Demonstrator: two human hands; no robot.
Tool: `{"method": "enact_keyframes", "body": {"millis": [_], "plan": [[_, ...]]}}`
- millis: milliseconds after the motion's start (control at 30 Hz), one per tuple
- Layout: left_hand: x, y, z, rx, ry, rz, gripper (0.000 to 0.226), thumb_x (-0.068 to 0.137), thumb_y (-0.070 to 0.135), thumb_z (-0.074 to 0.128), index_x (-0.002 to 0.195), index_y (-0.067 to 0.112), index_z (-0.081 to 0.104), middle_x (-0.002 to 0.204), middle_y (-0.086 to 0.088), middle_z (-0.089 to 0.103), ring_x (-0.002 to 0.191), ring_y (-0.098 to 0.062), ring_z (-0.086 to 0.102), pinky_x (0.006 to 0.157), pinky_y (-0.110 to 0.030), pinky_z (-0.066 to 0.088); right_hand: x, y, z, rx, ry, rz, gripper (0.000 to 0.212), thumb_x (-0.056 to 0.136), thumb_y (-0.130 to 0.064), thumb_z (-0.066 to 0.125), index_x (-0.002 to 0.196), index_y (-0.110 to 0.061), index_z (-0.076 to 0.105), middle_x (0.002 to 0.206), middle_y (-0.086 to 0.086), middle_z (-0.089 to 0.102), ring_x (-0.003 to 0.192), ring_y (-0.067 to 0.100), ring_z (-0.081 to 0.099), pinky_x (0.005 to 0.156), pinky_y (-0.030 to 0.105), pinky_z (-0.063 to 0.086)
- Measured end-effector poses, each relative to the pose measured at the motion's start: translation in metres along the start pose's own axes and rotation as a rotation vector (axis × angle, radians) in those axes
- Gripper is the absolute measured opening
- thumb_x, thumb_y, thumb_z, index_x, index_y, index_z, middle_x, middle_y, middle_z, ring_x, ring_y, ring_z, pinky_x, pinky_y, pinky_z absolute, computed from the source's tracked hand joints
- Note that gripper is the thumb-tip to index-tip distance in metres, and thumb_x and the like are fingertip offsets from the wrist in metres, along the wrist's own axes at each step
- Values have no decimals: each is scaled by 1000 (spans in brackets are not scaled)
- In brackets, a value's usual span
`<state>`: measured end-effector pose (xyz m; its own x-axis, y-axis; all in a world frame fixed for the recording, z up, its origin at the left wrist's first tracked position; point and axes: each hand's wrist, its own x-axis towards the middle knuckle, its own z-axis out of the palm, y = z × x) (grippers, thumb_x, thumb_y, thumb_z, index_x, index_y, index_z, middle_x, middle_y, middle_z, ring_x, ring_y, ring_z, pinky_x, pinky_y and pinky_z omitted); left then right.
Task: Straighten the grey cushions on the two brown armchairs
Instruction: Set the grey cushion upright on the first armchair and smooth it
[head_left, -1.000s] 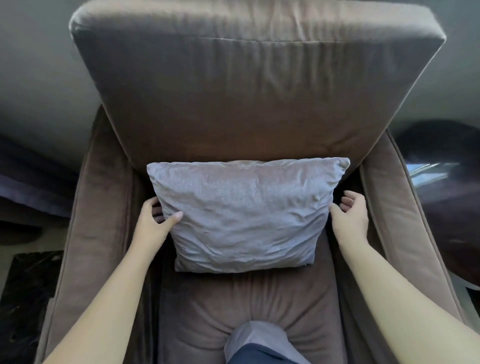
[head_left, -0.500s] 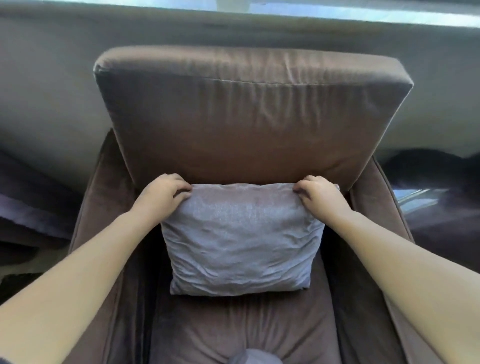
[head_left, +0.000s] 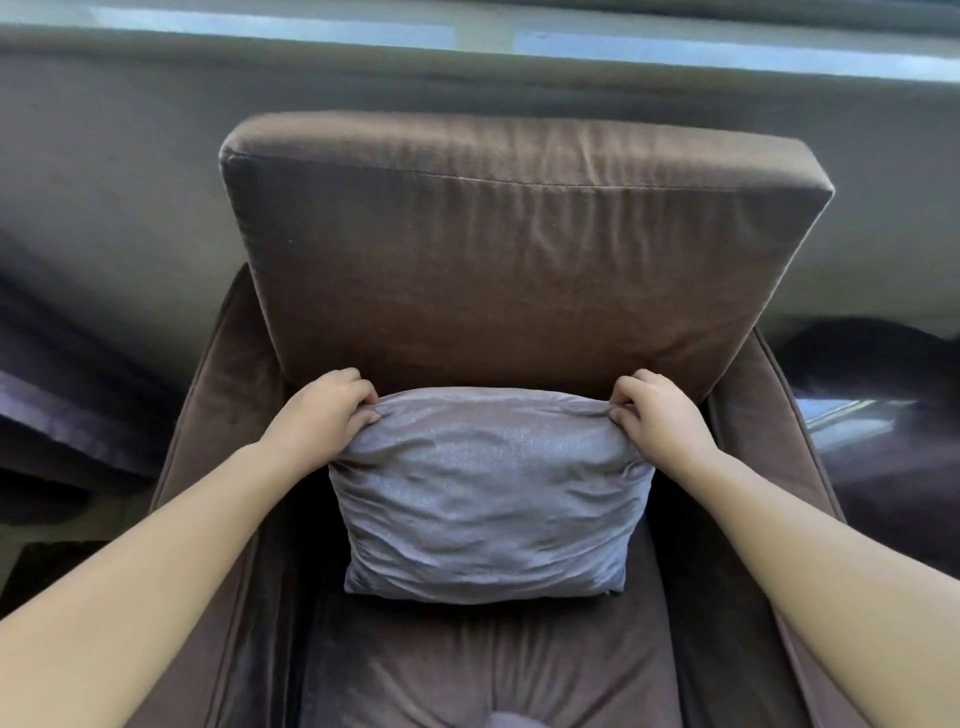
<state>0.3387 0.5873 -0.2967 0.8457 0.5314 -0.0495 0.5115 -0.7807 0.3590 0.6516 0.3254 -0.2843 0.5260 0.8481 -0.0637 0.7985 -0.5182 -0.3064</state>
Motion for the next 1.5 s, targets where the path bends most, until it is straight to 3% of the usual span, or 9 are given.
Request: {"method": "enact_keyframes", "body": {"millis": [133, 267, 500, 733, 867, 1000, 1233, 1400, 1500], "plan": [[-16, 6, -8, -38, 56, 43, 7, 89, 20, 69, 86, 16, 65, 84, 6, 54, 86, -18, 57, 75, -28, 43, -17, -1, -18, 54, -2, -36, 12, 84, -18, 67, 78, -19, 57, 79, -6, 58, 81, 21, 59, 69, 40, 48], [-42, 18, -22, -102, 77, 67, 11, 91, 28, 60, 82, 24, 57, 81, 13, 55, 80, -12, 56, 71, -33, 48, -45, 0, -36, 129, -9, -28, 9, 87, -19, 67, 81, -22, 60, 72, -11, 67, 71, 14, 62, 65, 37, 50], [-79, 40, -46, -227, -75, -83, 15, 92, 21, 65, 79, 25, 60, 69, 6, 66, 66, -11, 60, 66, -38, 50, -82, 0, -54, 246, -149, -33, 18, 88, -18, 65, 76, -28, 57, 71, -7, 68, 70, 15, 65, 68, 39, 52], [-78, 44, -71, -325, -185, -138, 16, 89, 19, 68, 76, 29, 66, 79, 14, 71, 78, -4, 64, 73, -29, 49, -77, 4, -73, 429, -282, 16, 16, 89, -14, 67, 75, -22, 63, 73, -1, 70, 71, 14, 64, 70, 38, 50], [-54, 36, -49, -325, -253, -180, 15, 87, 20, 71, 74, 28, 68, 77, 11, 72, 78, 1, 64, 70, -24, 45, -58, 7, -53, 247, -307, 51, 19, 86, -21, 68, 71, -28, 60, 73, -6, 69, 76, 13, 65, 72, 37, 50], [-33, 24, -10, -267, -373, -221, 18, 85, 22, 74, 71, 30, 67, 76, 10, 70, 77, -6, 65, 63, -19, 42, -48, 9, -9, 163, -341, 145, 16, 87, -19, 66, 73, -21, 59, 75, -5, 66, 78, 18, 62, 66, 35, 47], [7, 18, 10, -255, -225, -297, 9, 85, 23, 73, 77, 23, 69, 79, 5, 68, 79, -12, 63, 64, -25, 42, -15, 8, 4, 25, -221, 183, 17, 90, -19, 58, 76, -20, 50, 73, -2, 60, 75, 26, 58, 64, 40, 48], [21, 15, 19, -222, -146, -311, 14, 84, 28, 72, 73, 30, 65, 78, 8, 67, 80, -15, 62, 75, -38, 53, -2, 15, 8, -52, -183, 227, 11, 91, -25, 56, 82, -22, 52, 79, 1, 62, 78, 30, 57, 63, 38, 43], [27, 14, 16, -148, -123, -271, 8, 87, 28, 69, 80, 26, 67, 80, 5, 68, 82, -19, 63, 71, -35, 49, 3, 14, 9, -62, -169, 262, 10, 93, -28, 54, 87, -21, 52, 84, 3, 62, 81, 33, 57, 66, 38, 41]]}}
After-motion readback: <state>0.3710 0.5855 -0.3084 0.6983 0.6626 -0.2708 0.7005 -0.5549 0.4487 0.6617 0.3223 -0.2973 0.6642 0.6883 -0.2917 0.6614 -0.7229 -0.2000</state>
